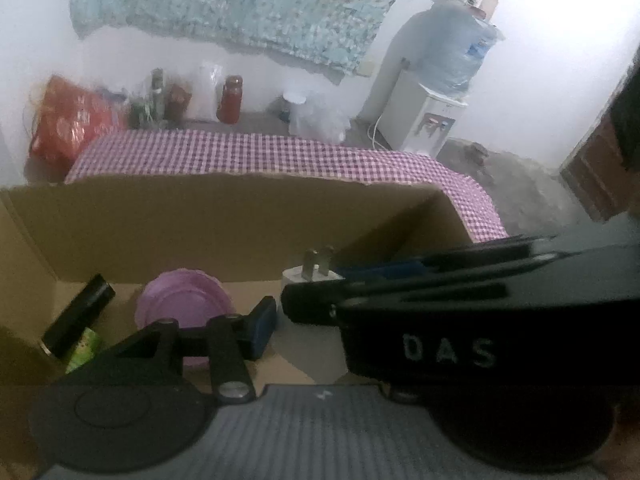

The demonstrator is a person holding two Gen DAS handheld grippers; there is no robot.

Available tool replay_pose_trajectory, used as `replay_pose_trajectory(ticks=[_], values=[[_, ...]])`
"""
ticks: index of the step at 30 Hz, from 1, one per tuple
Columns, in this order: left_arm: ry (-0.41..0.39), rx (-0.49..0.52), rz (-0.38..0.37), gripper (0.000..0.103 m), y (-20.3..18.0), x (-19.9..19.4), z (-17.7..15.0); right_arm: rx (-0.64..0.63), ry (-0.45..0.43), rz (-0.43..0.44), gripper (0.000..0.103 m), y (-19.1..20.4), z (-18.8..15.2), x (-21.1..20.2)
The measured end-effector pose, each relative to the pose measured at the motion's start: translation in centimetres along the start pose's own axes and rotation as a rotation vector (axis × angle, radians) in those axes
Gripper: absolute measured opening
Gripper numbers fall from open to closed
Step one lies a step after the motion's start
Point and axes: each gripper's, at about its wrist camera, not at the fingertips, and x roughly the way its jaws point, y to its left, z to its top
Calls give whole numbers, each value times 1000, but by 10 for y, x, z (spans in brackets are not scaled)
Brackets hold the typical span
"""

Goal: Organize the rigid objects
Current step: 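Lift the white charger with the right tool and carry it into the box, then open the right tool to release the charger and withdraw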

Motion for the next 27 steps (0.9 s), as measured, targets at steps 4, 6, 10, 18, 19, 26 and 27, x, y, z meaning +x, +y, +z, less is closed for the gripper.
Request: replay_pose_trajectory(ticks=[4, 6, 10, 18, 19, 26, 27], values=[[16, -24, -4, 52, 5, 1, -2, 9, 10, 4, 26, -5, 0, 11], [21, -28, -1, 52, 7, 1, -3, 3, 13, -5, 26, -6, 0, 16], [19, -40, -11, 54, 7, 0, -7, 11, 13, -15, 26, -9, 0, 21], [0, -36, -8, 59, 5, -3, -12, 14, 4, -2, 27, -6, -1, 15], [-4, -34, -7, 60, 6, -4, -12, 14, 3, -2, 27, -5, -1, 13], [-50, -24, -35, 70, -3, -32, -23, 63, -54, 44, 27, 1, -8, -18], [-59, -31, -60, 71, -4, -41, -25, 70, -66, 54, 27, 3, -12, -27]])
